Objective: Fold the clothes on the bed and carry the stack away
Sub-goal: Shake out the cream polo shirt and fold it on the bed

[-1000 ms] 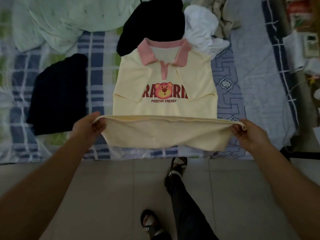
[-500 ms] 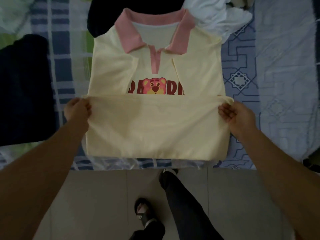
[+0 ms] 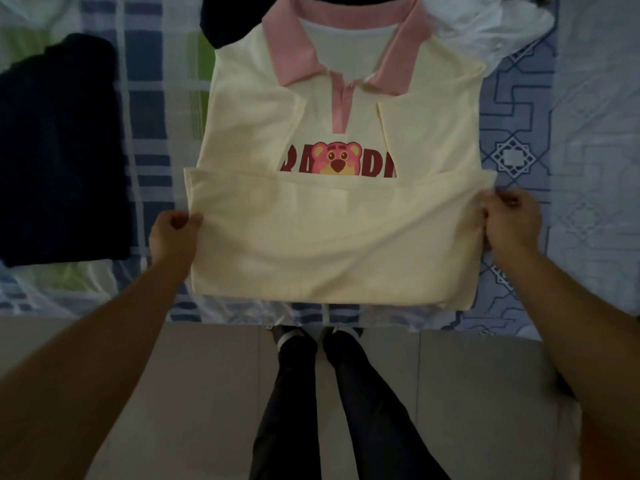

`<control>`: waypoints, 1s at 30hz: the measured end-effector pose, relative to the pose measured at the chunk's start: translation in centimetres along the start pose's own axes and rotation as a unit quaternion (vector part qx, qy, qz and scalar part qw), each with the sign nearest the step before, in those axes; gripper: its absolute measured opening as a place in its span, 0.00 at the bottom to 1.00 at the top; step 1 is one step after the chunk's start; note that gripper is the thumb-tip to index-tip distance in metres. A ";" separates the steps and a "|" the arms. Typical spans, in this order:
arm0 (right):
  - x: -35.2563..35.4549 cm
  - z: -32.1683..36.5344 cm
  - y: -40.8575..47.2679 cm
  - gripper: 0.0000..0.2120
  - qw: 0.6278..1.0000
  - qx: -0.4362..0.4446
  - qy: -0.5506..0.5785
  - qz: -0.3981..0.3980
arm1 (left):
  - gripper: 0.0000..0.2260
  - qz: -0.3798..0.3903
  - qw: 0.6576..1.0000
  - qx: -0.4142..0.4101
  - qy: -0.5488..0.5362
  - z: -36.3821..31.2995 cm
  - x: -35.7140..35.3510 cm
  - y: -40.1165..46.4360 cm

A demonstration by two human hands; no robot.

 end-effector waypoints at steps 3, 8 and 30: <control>0.8 -3.3 -3.9 0.18 0.994 -0.010 -0.111 0.009 | 0.20 0.015 0.999 0.010 0.048 3.1 0.0 -2.3; 0.3 -7.8 -8.9 0.16 0.974 -0.073 -0.151 0.150 | 0.17 0.133 0.989 0.035 0.045 8.4 -1.0 -5.1; 1.8 -13.7 -14.0 0.09 0.950 -0.164 0.147 0.220 | 0.10 0.194 0.936 0.135 -0.261 12.9 0.5 -6.8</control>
Point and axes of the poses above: each hand's wrist, its own y-axis towards the middle knuckle, its own x-axis out of the back of the hand, z = x × y, the point moved 5 cm from there along y, towards the middle knuckle, and after that the axes turned 14 degrees about z, right-handed, at the moved point
